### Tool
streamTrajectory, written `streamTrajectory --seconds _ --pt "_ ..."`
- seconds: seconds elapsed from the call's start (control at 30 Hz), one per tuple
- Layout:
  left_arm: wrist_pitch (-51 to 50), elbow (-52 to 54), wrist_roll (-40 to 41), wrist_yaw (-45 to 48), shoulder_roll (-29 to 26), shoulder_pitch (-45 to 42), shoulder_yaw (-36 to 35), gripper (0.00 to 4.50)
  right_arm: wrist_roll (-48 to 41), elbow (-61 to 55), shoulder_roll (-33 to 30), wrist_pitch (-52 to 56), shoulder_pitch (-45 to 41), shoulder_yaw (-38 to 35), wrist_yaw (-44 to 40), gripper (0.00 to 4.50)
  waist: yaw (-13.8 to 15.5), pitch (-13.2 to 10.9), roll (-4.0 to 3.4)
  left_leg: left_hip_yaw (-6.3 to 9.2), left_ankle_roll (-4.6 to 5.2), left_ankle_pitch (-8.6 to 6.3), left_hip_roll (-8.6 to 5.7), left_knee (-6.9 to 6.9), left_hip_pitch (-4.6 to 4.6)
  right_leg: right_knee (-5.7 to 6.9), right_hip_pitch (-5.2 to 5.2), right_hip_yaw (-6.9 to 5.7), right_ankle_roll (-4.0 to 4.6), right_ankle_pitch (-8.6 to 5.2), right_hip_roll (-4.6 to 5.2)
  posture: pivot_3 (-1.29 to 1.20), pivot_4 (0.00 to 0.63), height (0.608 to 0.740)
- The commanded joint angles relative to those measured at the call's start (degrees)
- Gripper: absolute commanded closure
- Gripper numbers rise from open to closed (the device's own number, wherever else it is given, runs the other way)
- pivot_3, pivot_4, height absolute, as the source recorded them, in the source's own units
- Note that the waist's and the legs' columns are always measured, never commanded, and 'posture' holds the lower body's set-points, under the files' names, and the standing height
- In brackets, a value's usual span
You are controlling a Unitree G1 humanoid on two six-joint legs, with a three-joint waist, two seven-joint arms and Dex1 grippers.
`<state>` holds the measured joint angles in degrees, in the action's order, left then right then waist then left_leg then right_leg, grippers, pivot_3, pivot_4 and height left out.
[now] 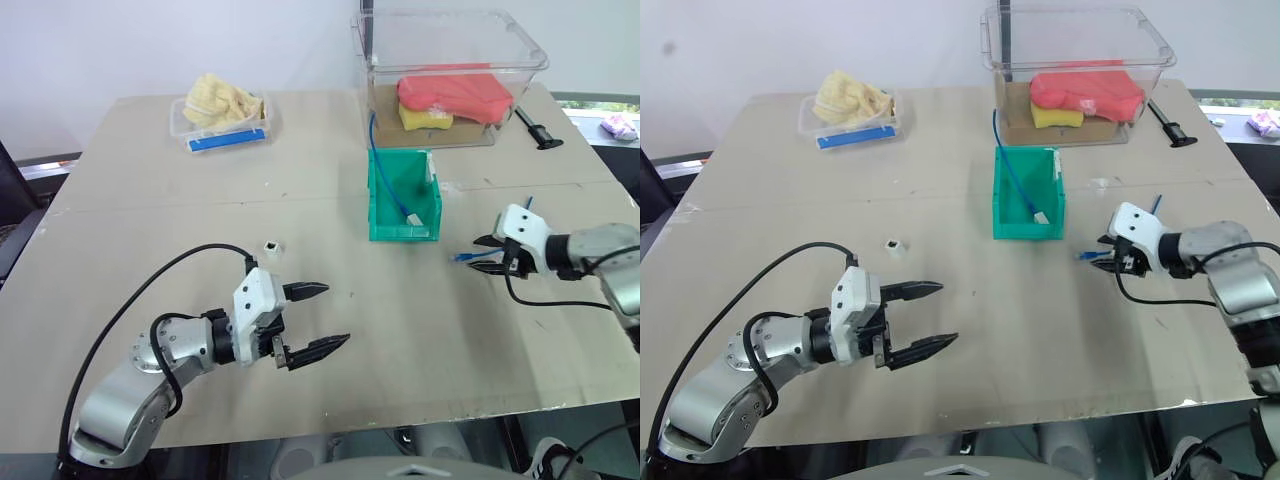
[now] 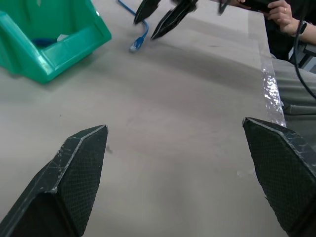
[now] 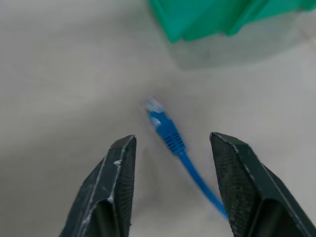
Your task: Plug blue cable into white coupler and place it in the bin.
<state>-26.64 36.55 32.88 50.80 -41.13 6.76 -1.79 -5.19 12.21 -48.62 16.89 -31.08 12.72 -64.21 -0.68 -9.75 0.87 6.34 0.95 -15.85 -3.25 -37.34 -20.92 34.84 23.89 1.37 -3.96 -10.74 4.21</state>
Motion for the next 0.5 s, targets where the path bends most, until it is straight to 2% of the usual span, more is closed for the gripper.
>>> streamTrajectory --seconds 0.03,0.13,0.2,0.23,0.3,0.5 --pt "0.2 2.41 0.85 -0.73 0.04 -0.03 -0.81 0.0 2.56 5.5 1.36 -2.21 -4.05 1.86 -2.41 2.28 0.0 -0.01 -0.01 -0.01 -0.01 0.01 0.0 0.01 0.0 0.0 0.0 0.01 0.0 0.0 0.0 0.0 0.15 0.74" --pt "1.13 1.57 0.53 -0.34 0.15 0.56 -1.08 0.0 3.64 8.8 2.65 -4.42 -5.7 2.94 -4.2 3.16 0.0 0.0 -0.01 0.0 -0.01 0.0 0.0 0.02 0.01 -0.01 0.0 0.01 0.01 0.0 -0.01 0.0 0.15 0.74" --pt "1.59 1.02 0.33 -0.22 0.17 0.78 -1.38 0.0 3.74 8.86 3.04 -5.02 -5.76 2.94 -5.24 4.26 0.0 0.0 0.0 0.0 -0.01 0.0 0.0 0.02 0.03 0.0 0.0 0.02 0.01 0.01 -0.01 0.0 0.15 0.74" --pt "1.78 0.77 0.18 -0.21 0.14 0.83 -1.48 0.0 3.71 8.16 3.02 -5.18 -5.52 2.81 -5.7 4.45 0.0 0.0 -0.01 0.01 -0.01 0.0 0.0 0.01 0.04 0.01 -0.01 0.02 0.02 0.02 -0.01 0.0 0.15 0.74" --pt "2.27 0.09 -0.49 -0.3 0.0 0.89 -1.47 0.0 3.02 4.9 2.77 -4.57 -4.47 2.42 -6.72 4.45 0.0 0.0 -0.01 0.03 0.0 0.0 0.0 0.0 0.06 0.02 -0.01 0.04 0.06 0.05 -0.01 0.0 0.15 0.74" --pt "4.01 -3.51 -3.21 -1.87 1.1 0.65 -0.96 0.0 -1.72 -20.97 5.02 10.75 1.86 5.03 -6.91 4.45 -0.15 -0.03 -0.08 0.26 -0.01 -0.01 0.12 0.05 0.05 0.05 0.03 -0.01 0.09 0.06 -0.11 0.0 0.15 0.74"
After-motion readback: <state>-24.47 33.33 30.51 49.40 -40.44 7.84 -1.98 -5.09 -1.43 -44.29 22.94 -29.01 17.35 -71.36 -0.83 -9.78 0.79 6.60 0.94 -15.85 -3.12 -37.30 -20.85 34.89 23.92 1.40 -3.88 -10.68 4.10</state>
